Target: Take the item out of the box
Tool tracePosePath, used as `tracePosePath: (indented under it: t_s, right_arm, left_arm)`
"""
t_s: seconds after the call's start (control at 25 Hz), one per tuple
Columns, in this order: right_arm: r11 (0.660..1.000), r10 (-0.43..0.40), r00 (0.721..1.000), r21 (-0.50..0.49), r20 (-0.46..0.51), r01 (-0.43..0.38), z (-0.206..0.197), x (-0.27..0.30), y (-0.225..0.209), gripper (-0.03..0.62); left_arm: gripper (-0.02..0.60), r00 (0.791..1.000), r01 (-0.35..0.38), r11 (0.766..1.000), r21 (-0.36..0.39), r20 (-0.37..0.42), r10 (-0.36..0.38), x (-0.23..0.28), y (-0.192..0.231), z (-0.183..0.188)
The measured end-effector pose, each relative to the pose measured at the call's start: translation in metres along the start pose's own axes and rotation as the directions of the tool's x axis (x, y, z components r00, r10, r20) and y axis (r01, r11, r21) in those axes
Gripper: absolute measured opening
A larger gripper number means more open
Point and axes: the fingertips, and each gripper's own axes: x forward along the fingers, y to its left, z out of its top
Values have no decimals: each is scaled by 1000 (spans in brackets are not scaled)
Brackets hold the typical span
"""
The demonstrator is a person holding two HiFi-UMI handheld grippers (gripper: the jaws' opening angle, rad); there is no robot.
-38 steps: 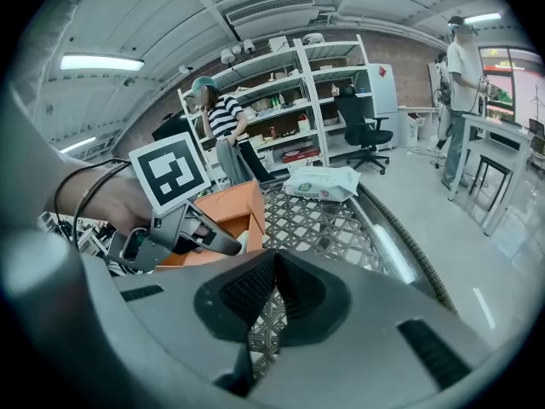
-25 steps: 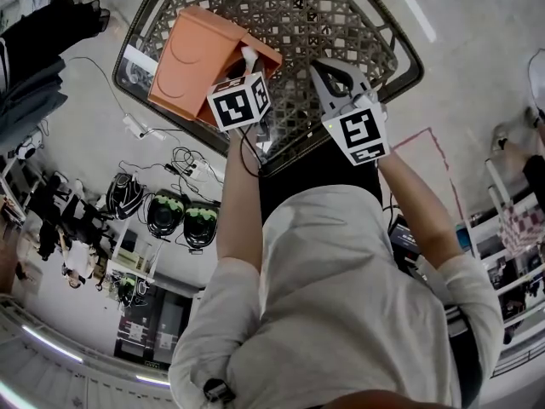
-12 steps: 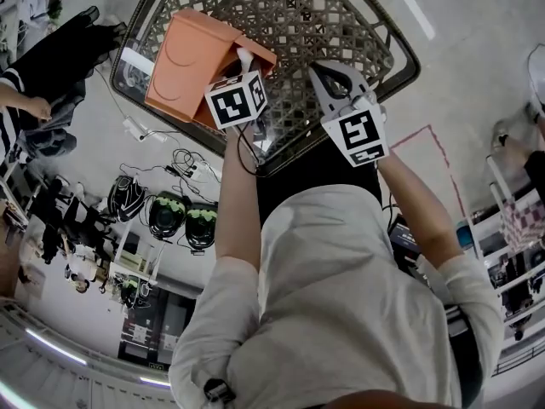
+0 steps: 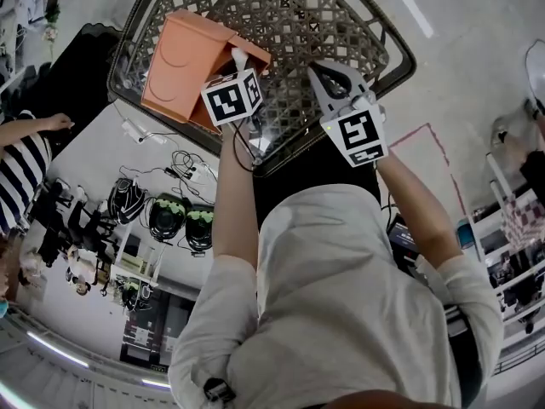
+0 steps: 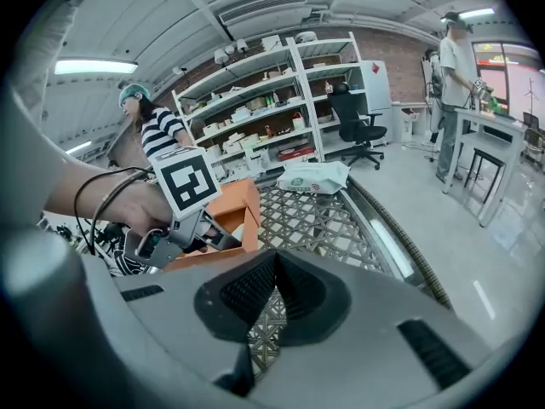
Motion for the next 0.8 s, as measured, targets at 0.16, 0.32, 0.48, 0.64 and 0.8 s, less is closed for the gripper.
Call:
tracePosePath:
  t_s: [0.16, 0.32, 0.48, 0.64, 0.8]
  right_arm:
    - [1000, -1, 1000, -1, 3, 1, -1, -1, 1, 3]
    - [1000, 1, 1000, -5, 9, -1, 2, -6, 3, 4]
    - [1000, 3, 1000, -12, 15, -3, 4, -9, 6, 3]
    - [1000, 11, 1000, -20, 20, -10, 8, -9, 13, 3]
    - [999, 19, 999, -31, 32, -18, 16, -9, 21, 3]
  left_arm:
    - [137, 1000, -16, 1000, 10, -3, 16, -2, 3, -2]
    - [137, 1000, -24, 1000, 17, 8, 24, -9, 3, -1]
    - [137, 999, -28, 999, 32, 26, 27, -16, 1, 1]
    - [137, 998, -34, 999, 30, 45, 33, -25, 2, 3]
    - [137, 997, -39, 999, 27, 70, 37, -38, 3, 3]
